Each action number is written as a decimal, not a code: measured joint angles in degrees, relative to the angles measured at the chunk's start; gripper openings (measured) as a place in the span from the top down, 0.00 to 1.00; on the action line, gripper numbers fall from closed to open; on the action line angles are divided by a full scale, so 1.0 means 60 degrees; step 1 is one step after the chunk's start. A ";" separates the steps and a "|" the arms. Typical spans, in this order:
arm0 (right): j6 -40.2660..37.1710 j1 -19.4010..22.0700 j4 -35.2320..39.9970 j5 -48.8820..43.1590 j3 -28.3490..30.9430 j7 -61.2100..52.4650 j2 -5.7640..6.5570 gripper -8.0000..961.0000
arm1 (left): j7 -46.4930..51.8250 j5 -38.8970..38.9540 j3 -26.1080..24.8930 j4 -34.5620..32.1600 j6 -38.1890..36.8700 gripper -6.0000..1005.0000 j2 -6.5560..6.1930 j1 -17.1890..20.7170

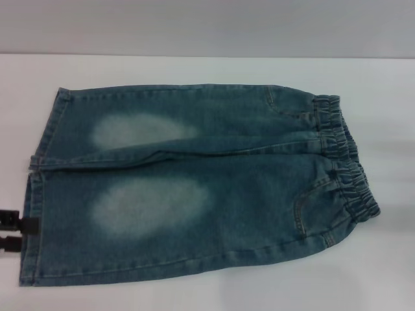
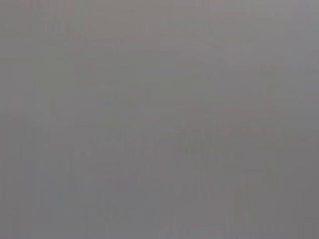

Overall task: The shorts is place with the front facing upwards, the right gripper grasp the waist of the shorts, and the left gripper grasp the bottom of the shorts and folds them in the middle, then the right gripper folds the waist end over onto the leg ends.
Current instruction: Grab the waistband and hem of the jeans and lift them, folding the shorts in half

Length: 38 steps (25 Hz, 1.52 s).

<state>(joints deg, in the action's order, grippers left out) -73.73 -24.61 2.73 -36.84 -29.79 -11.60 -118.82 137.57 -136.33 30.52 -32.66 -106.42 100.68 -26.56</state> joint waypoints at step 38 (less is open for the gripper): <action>0.0136 -0.0041 0.0014 -0.0012 -0.0088 -0.0001 0.0014 0.18 | -0.0089 -0.1365 0.0173 0.0243 0.0853 0.25 0.0324 0.0005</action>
<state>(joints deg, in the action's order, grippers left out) -72.91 -24.86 2.82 -36.92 -30.32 -11.60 -118.73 137.04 -144.52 31.55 -31.20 -101.30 102.62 -26.53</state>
